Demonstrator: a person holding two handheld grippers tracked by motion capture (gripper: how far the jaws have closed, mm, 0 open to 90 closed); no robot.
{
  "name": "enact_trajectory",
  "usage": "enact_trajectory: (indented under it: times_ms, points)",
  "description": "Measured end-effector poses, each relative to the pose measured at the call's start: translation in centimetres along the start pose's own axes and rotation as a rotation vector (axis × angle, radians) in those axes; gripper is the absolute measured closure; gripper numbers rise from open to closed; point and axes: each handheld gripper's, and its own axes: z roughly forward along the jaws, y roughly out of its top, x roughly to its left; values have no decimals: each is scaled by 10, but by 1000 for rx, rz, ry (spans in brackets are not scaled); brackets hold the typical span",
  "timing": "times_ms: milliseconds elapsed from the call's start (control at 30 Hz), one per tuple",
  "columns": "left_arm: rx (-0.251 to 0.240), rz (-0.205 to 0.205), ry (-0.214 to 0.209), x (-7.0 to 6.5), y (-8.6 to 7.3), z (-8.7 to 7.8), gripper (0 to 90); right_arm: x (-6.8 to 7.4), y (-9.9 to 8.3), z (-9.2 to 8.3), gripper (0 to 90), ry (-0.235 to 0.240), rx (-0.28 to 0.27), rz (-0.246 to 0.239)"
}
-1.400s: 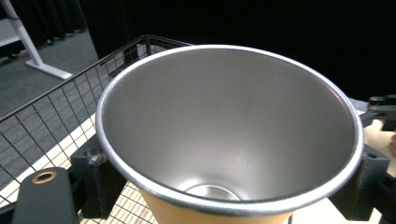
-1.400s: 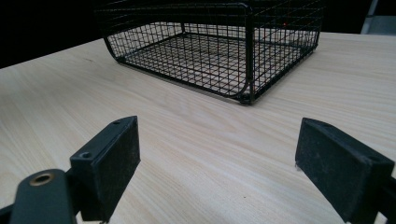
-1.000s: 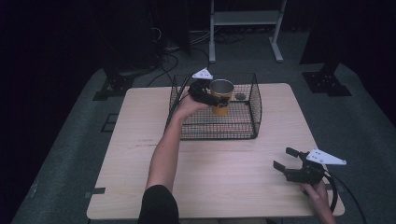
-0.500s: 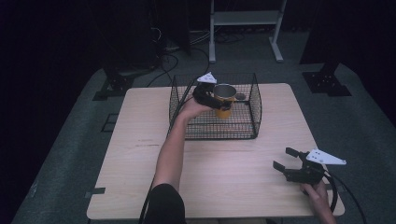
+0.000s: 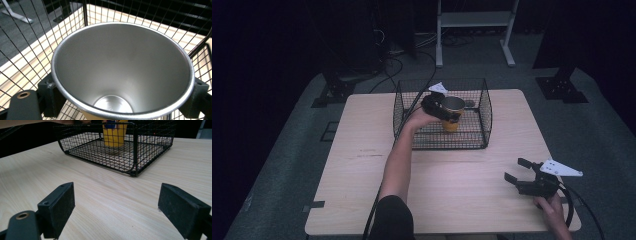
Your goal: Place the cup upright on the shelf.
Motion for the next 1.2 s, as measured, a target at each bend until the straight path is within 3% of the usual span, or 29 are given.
enact_trajectory:
  times_ms: [233, 733, 1200]
  points:
    - [61, 8, 0, 0, -4, 7, 140, 0, 0, 0, 129, 1, -1, 2]
    - [116, 51, 4, -4, -3, 10, 136, 0, 0, 0, 129, 1, -2, 3]
    - [74, 55, 19, -6, 1, 8, 49, 0, 0, 0, 129, 0, -2, 2]
